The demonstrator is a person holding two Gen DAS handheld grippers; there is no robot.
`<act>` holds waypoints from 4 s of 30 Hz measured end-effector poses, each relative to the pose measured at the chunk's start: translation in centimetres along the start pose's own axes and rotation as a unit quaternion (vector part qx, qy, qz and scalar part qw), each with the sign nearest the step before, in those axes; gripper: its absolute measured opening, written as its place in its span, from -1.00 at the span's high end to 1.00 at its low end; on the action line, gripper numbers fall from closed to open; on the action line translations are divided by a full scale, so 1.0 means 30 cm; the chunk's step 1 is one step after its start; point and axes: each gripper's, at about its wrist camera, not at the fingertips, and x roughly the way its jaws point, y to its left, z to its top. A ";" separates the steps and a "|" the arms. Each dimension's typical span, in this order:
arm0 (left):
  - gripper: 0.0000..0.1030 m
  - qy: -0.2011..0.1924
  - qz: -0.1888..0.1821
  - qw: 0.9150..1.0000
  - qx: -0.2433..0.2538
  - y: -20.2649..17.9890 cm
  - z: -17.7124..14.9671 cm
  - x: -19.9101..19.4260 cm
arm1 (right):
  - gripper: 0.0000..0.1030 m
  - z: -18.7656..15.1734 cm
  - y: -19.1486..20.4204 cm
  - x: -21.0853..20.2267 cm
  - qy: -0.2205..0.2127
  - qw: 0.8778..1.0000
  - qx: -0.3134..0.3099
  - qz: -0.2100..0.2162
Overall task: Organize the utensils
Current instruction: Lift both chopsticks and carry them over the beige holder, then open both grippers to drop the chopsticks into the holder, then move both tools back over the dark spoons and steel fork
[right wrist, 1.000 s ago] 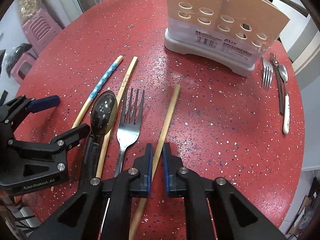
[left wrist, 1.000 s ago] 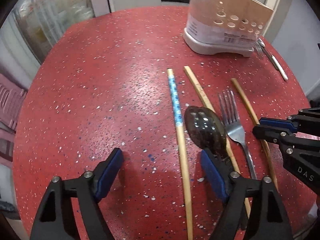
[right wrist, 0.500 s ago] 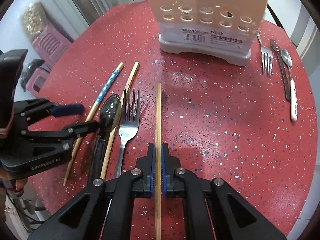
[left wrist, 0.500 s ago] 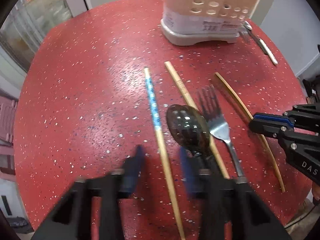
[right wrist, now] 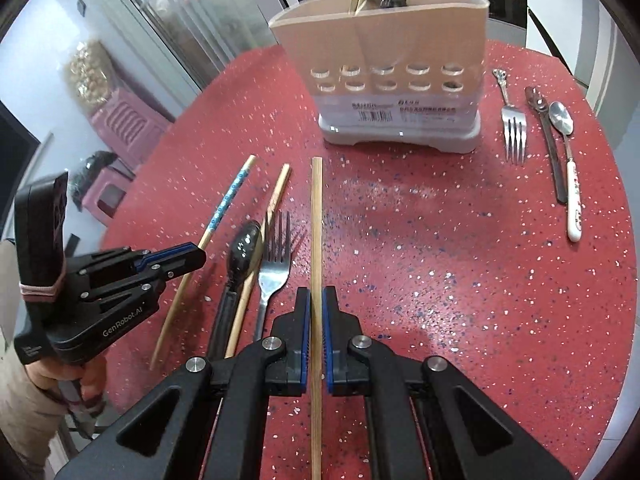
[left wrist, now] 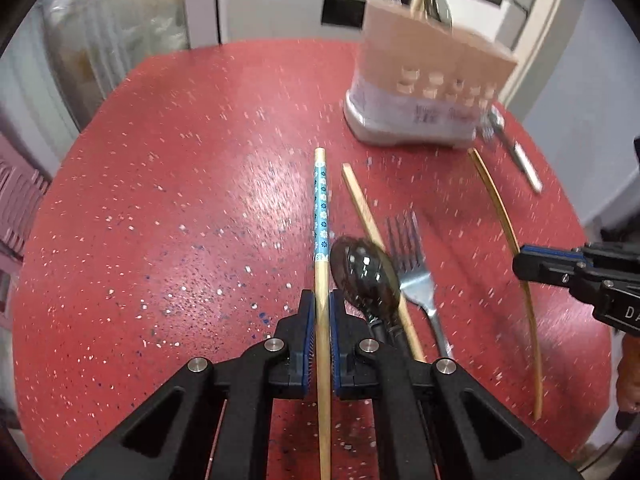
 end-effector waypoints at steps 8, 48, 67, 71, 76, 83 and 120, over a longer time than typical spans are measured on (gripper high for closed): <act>0.38 -0.095 -0.028 0.994 -0.046 0.022 0.032 -0.168 | 0.88 0.015 0.009 -0.129 -0.055 0.998 -0.004 0.025; 0.38 -0.349 -0.068 0.930 -0.098 -0.107 0.743 -0.243 | 0.88 0.648 -0.065 -0.480 -0.329 0.942 -0.019 -0.062; 0.38 -0.353 -0.018 0.933 -0.072 -0.128 0.691 -0.037 | 0.88 0.635 -0.072 -0.216 -0.334 0.930 -0.101 -0.117; 0.38 -0.351 -0.007 0.935 -0.052 -0.147 0.659 -0.029 | 0.88 0.609 -0.073 -0.179 -0.321 0.934 -0.106 -0.117; 0.38 -0.343 -0.002 0.938 -0.049 -0.144 0.620 -0.015 | 0.88 0.581 -0.077 -0.152 -0.306 0.939 -0.107 -0.115; 0.38 -0.318 0.006 0.947 -0.056 -0.136 0.580 -0.011 | 0.88 0.565 -0.074 -0.128 -0.279 0.947 -0.116 -0.107; 0.36 -0.218 0.030 0.973 -0.074 -0.044 0.304 -0.204 | -0.13 0.325 -0.082 -0.263 -0.217 0.975 -0.015 -0.041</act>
